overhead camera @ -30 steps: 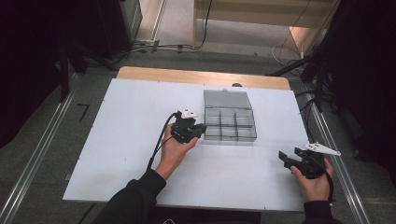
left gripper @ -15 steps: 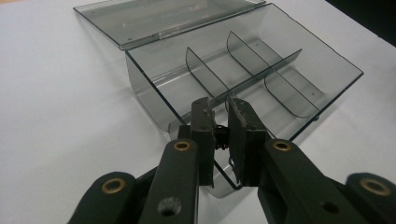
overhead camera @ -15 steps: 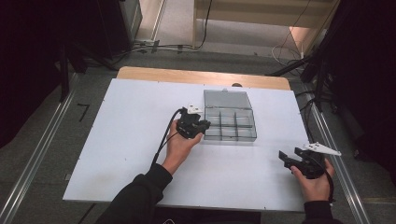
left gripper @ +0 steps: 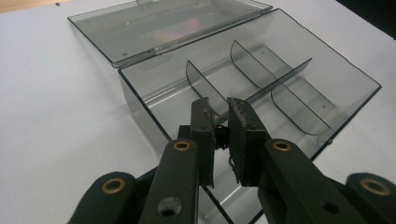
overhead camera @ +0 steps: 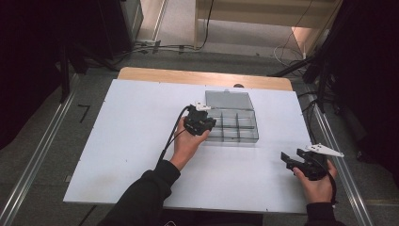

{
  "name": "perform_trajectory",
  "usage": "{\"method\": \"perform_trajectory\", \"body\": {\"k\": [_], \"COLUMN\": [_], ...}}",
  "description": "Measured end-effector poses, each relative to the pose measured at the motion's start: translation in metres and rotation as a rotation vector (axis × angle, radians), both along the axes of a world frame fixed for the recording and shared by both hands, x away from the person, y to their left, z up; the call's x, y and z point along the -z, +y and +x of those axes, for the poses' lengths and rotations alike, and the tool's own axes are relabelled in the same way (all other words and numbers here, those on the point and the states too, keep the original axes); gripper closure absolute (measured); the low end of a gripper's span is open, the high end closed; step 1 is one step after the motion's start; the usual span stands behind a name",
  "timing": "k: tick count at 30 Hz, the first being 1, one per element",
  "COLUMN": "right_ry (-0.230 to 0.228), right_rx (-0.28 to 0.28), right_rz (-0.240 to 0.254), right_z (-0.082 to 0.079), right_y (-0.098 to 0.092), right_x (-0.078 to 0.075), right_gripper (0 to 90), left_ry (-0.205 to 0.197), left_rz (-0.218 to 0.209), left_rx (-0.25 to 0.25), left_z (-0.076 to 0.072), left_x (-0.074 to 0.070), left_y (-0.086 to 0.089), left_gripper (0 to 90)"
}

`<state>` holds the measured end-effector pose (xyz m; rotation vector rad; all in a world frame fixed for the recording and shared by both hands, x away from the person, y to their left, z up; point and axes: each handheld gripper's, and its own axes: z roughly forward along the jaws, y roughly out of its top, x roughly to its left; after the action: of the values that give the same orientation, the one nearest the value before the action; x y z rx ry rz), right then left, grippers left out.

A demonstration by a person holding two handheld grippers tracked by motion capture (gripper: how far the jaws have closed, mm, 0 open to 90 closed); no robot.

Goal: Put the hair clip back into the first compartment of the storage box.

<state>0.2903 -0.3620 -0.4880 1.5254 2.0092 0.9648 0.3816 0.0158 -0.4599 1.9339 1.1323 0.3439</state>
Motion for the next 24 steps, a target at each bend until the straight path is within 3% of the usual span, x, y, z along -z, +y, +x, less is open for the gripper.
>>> {"method": "perform_trajectory", "body": {"k": [15,24], "right_ry": [-0.002,-0.003], "right_rx": [-0.001,-0.003], "right_rz": [0.008,0.009], "right_z": [0.000,0.001], "right_y": [-0.001,-0.001], "right_x": [0.000,0.000], "right_gripper": [27.2,27.2], "left_ry": [-0.007,0.005], "left_rz": [0.042,0.028], "left_rx": [-0.043,-0.060], "left_z": [0.021,0.033], "left_x": [0.007,0.014], "left_y": [-0.008,-0.008], "left_gripper": [82.3,82.3]}}
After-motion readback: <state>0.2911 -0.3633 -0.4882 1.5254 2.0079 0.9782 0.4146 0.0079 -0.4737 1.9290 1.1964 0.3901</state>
